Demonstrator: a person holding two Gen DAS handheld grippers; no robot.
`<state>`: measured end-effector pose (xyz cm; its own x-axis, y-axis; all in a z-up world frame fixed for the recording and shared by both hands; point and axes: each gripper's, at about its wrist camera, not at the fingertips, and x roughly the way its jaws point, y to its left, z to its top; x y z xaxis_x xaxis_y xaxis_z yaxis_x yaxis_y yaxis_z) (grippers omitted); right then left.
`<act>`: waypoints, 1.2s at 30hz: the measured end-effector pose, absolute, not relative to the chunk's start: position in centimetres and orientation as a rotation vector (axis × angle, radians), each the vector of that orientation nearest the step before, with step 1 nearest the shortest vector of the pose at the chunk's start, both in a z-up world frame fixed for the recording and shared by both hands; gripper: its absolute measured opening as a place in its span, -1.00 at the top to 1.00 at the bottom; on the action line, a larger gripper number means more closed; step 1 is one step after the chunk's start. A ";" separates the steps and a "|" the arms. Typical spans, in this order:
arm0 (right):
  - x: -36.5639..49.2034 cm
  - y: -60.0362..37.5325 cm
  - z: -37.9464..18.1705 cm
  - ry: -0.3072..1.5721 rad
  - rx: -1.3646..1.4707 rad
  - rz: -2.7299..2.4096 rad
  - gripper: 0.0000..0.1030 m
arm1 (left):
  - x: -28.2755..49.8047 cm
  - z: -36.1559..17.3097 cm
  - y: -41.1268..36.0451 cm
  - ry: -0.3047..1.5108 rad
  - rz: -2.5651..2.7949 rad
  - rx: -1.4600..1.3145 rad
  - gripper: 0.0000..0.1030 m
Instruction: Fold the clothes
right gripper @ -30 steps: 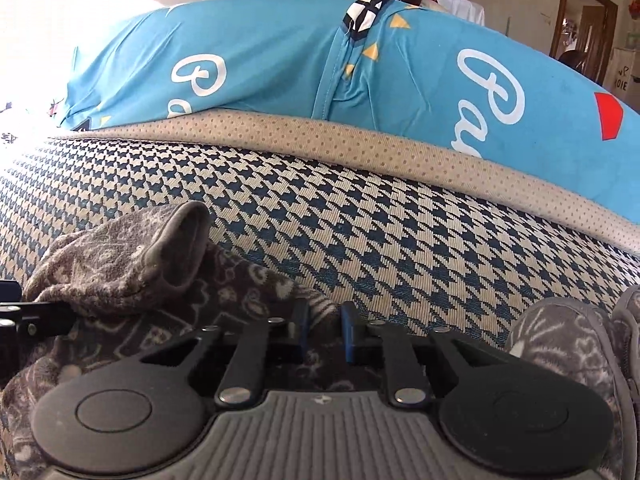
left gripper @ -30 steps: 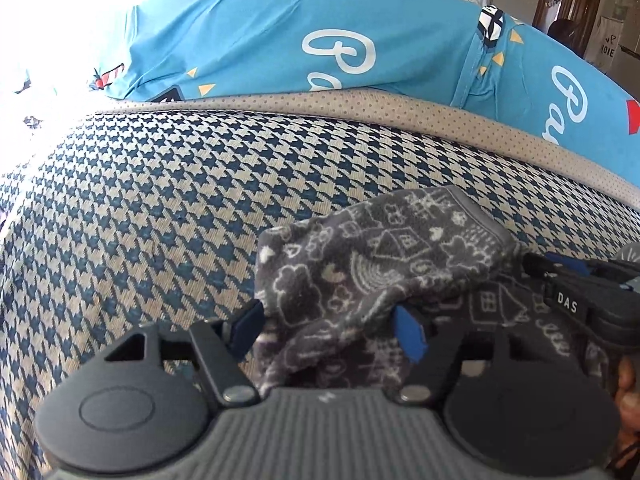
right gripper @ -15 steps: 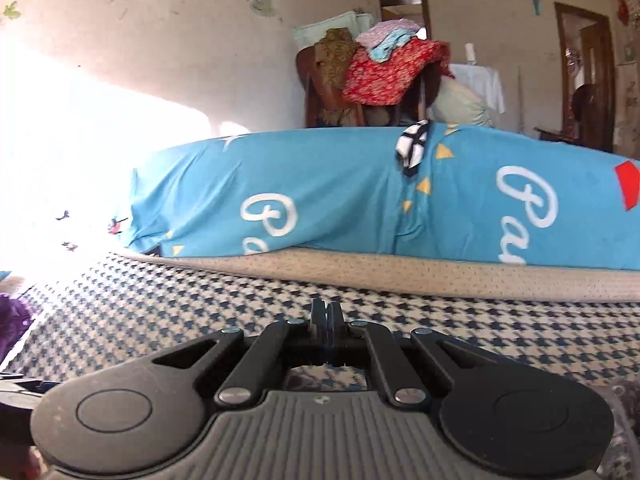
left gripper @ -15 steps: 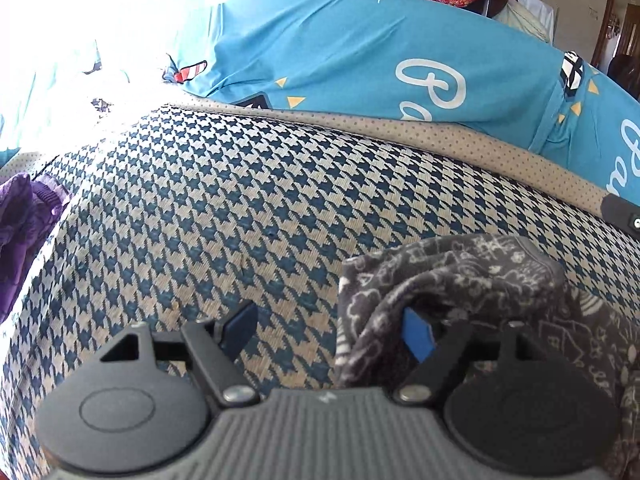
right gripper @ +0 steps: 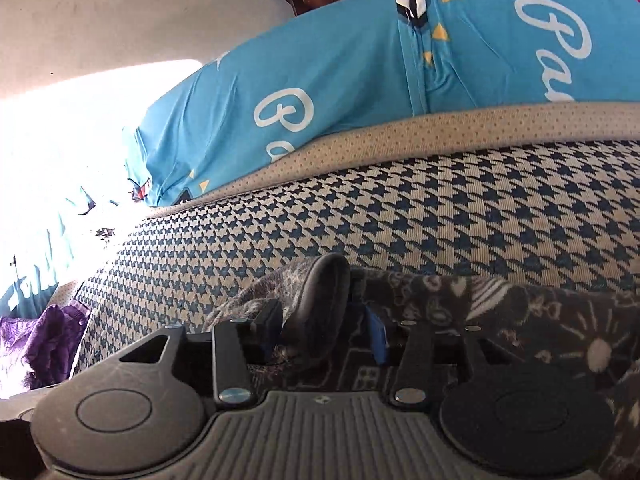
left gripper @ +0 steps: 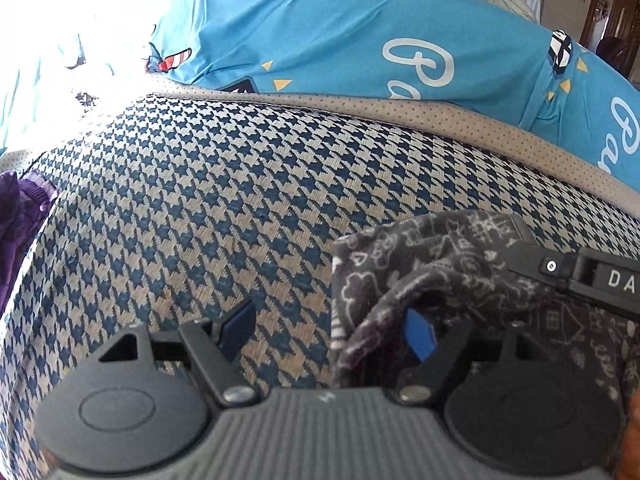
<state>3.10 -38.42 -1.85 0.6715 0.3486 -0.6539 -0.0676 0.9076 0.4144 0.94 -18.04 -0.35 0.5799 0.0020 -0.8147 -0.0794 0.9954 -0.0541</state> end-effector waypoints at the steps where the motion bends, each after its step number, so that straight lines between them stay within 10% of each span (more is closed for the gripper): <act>1: 3.2 -38.5 -2.1 0.818 0.390 0.236 0.14 | 0.9 -0.4 -18.1 0.955 0.041 -0.089 -0.50; 5: 3.2 -38.5 -2.7 0.824 0.434 0.258 0.16 | 0.8 -0.6 -18.5 0.964 0.012 -0.090 -0.53; 7: 3.2 -38.4 -2.6 0.812 0.424 0.263 0.80 | 0.6 -0.6 -18.8 0.961 -0.005 -0.085 -0.58; 20: 0.9 -39.3 3.5 0.579 0.563 0.550 0.84 | -0.3 0.7 -19.9 0.832 -0.047 -0.066 -0.99; 27: -0.4 -39.1 5.0 0.557 0.538 0.619 0.85 | 1.0 0.2 -17.7 0.883 0.039 -0.167 0.63; 36: 0.6 -39.8 2.9 0.709 0.373 0.409 0.44 | 1.0 0.6 -16.2 0.847 0.191 -0.149 0.67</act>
